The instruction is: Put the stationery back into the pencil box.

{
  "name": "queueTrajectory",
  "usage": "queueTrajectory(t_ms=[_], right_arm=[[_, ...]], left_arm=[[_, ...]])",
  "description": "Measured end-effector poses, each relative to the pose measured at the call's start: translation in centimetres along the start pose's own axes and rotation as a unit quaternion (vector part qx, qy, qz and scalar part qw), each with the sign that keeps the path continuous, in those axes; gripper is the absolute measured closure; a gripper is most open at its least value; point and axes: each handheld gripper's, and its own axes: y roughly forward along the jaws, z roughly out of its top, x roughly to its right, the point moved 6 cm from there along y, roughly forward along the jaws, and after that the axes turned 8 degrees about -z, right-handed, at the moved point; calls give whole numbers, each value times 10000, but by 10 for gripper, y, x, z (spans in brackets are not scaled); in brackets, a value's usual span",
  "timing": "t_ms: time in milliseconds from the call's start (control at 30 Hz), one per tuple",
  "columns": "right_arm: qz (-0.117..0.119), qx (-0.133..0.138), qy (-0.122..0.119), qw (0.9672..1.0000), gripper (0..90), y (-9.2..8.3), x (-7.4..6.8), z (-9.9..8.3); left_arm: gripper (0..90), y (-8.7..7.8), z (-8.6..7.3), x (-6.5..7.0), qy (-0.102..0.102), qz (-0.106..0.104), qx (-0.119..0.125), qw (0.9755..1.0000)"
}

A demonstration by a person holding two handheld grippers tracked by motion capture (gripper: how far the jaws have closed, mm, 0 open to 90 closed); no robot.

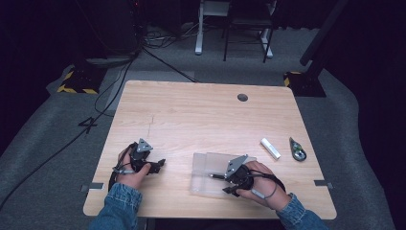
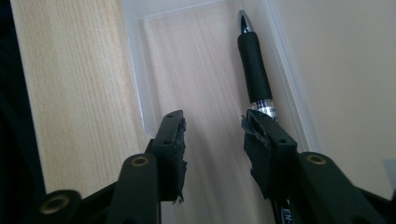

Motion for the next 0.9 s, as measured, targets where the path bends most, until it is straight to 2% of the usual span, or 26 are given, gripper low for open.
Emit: queueTrajectory(t_ms=[167, 233, 333, 400, 500, 600, 667, 700, 900], right_arm=[[-47, -1, -95, 9999, 558, 0, 1, 0], [-23, -20, -30, 10000, 587, -1, 1, -1], [87, 55, 85, 9999, 588, -4, 0, 1], [76, 72, 101, 9999, 587, -6, 1, 1], [39, 223, 139, 9996, 569, -13, 4, 3], [-18, 459, 333, 9984, 536, -22, 10, 6], [-45, 524, 366, 9979, 529, -26, 13, 6], [-125, 692, 524, 9961, 504, -34, 18, 6], [-326, 1011, 847, 9907, 463, -52, 33, 4]], left_arm=[[162, 0, 0, 0, -1, 1, 3, 10000], [163, 0, 0, 0, -1, 1, 4, 10000], [162, 0, 0, 0, -1, 1, 4, 10000], [162, 0, 0, 0, -1, 1, 4, 10000], [162, 0, 0, 0, 1, 2, 3, 10000], [162, 0, 0, 0, 0, 1, 4, 10000], [162, 0, 0, 0, -4, 2, 1, 10000], [162, 0, 0, 0, 2, 1, 3, 10000], [163, 0, 0, 0, 1, 3, 3, 10000]])
